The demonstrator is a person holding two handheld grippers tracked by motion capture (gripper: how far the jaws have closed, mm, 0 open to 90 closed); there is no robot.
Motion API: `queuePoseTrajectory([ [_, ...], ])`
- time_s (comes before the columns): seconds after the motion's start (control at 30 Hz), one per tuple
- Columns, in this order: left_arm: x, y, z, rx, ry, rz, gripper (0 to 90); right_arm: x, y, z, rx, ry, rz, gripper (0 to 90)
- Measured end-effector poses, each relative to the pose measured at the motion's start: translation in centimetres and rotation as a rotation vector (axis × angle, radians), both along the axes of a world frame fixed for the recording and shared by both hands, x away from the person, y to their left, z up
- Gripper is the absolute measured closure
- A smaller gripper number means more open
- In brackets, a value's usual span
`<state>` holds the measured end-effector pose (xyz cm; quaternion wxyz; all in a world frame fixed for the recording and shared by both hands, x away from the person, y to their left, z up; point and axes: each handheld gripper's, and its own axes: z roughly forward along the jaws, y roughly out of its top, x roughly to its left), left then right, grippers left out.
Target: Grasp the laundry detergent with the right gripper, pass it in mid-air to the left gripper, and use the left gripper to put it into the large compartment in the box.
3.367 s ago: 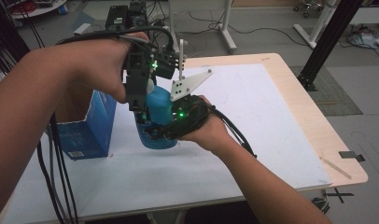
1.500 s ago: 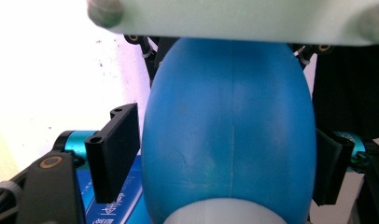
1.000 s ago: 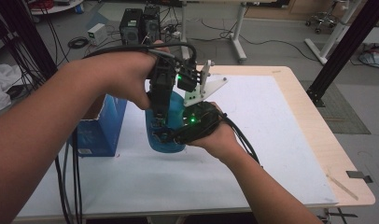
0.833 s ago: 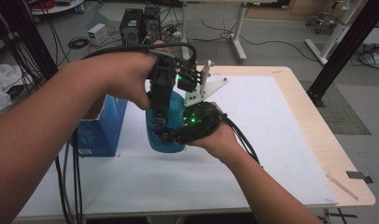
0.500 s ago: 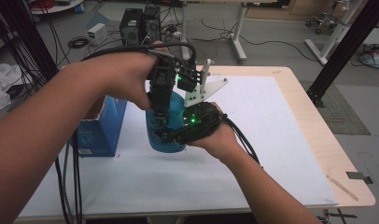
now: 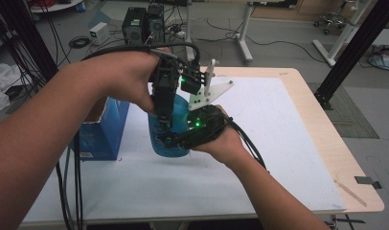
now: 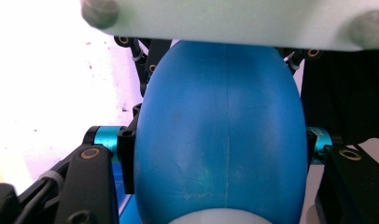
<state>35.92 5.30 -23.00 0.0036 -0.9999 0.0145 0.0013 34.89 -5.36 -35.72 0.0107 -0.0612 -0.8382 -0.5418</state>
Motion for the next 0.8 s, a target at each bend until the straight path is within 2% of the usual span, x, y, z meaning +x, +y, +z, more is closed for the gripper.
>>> queuePoseTrajectory([
  [0.13,0.0,-0.1,-0.1,0.001,0.012,0.005,40.1,-0.2,0.0,-0.1,-0.013,-0.006,0.013,41.8],
  [0.17,0.0,-0.1,0.0,-0.001,0.016,0.011,40.0,-0.4,-0.1,-0.2,-0.034,-0.011,0.019,34.9],
  [0.2,0.0,-0.1,0.0,-0.001,0.016,0.011,40.1,-0.4,-0.1,-0.2,-0.034,-0.011,0.019,34.9],
  [0.23,0.1,-0.1,0.2,0.0,0.016,0.014,40.0,-0.4,-0.3,-0.4,-0.054,0.007,0.018,29.9],
  [0.3,0.1,0.1,0.3,0.0,0.019,0.024,40.0,-0.5,-0.7,-0.5,-0.062,0.014,0.016,23.7],
  [0.33,0.1,0.1,0.3,0.0,0.019,0.024,40.0,-0.5,-0.7,-0.5,-0.062,0.014,0.016,23.7],
  [0.37,0.2,0.3,0.4,0.0,0.02,0.028,40.0,-0.5,-1.4,-0.5,-0.065,0.028,0.012,22.7],
  [0.47,0.2,0.5,0.5,0.001,0.023,0.04,40.0,-0.5,-2.1,-0.2,-0.072,0.021,0.004,21.6],
  [0.5,0.3,0.9,0.7,0.001,0.026,0.051,40.0,-0.5,-2.8,0.2,-0.085,0.021,0.002,17.8],
  [0.53,0.3,0.9,0.7,0.001,0.026,0.051,40.0,-0.5,-2.8,0.2,-0.085,0.021,0.002,17.8],
  [0.57,0.5,1.2,1.0,-0.001,0.029,0.067,40.0,-0.5,-3.4,0.4,-0.115,0.008,-0.02,13.2],
  [0.6,0.5,1.2,1.0,-0.001,0.029,0.067,40.0,-0.5,-3.4,0.4,-0.115,0.008,-0.02,13.2],
  [0.63,0.6,1.6,1.3,0.001,0.03,0.081,40.0,-0.5,-4.1,0.7,-0.145,0.001,-0.035,13.1],
  [0.73,0.7,1.9,1.6,0.004,0.029,0.089,40.0,-0.4,-4.8,0.9,-0.16,-0.002,-0.043,12.5],
  [0.77,0.8,2.3,2.0,0.004,0.027,0.103,39.9,-0.4,-5.5,1.2,-0.182,-0.003,-0.059,5.2],
  [0.8,0.8,2.3,2.0,0.004,0.027,0.103,39.9,-0.4,-5.5,1.2,-0.182,-0.003,-0.059,5.2],
])
